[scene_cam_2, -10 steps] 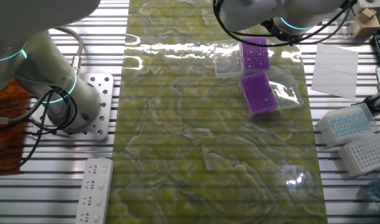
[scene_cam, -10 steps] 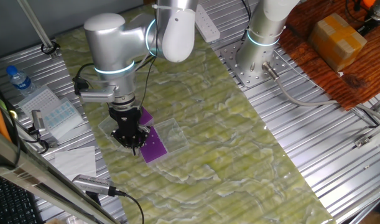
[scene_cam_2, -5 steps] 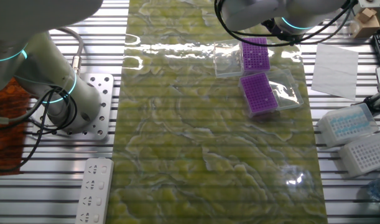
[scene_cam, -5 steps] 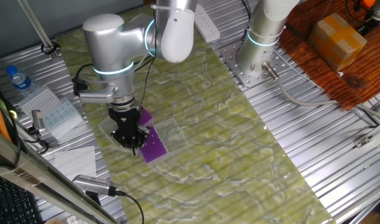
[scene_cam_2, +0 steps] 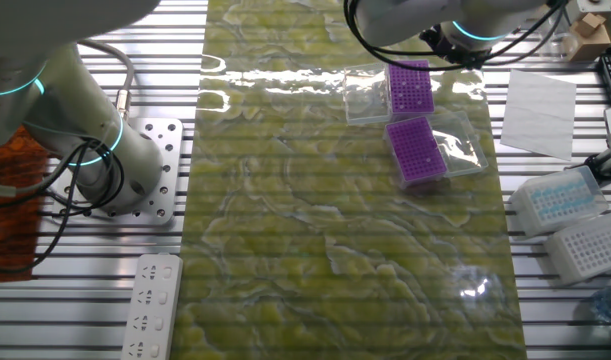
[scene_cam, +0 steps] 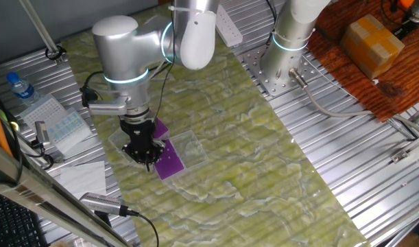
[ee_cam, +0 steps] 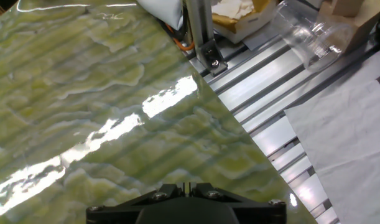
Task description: Transfer all small pipette tips from one holder to another
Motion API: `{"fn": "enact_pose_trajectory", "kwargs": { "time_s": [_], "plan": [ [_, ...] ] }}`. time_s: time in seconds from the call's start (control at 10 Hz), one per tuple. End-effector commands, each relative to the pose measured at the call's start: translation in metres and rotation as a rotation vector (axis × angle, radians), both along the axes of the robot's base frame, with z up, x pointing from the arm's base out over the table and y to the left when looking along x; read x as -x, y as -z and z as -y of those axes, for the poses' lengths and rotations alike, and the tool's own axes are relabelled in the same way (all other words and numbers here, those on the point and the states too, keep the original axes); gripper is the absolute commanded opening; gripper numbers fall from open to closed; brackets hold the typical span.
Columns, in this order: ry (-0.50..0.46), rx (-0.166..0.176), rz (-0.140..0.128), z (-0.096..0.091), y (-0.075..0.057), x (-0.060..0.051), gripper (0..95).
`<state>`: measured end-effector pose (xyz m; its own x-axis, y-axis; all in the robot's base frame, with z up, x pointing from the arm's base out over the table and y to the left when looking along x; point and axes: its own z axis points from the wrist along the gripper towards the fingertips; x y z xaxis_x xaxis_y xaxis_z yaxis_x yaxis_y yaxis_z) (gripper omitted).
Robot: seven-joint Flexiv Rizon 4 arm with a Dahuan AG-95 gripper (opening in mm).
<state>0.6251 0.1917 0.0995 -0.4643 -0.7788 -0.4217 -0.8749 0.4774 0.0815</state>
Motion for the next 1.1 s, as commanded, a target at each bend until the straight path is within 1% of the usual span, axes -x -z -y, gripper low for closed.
{"fn": "enact_pose_trajectory", "kwargs": {
  "time_s": [0.1,0.2,0.3,0.4,0.5,0.6,1.1],
  "plan": [
    [-0.042,-0.022,0.018,0.0004,0.0001,0.0,0.0],
    [-0.042,-0.027,0.021,0.0004,0.0001,0.0,0.0],
    [-0.039,-0.044,0.019,0.0004,0.0001,0.0,0.0],
    [-0.041,-0.049,0.02,0.0004,0.0001,0.0,0.0],
    [-0.054,-0.059,0.027,-0.0016,0.0003,0.0011,0.0],
    [-0.057,-0.06,0.03,-0.0061,0.0012,0.0029,0.0],
    [-0.057,-0.06,0.03,-0.0061,0.0012,0.0029,0.0]
  ]
}}
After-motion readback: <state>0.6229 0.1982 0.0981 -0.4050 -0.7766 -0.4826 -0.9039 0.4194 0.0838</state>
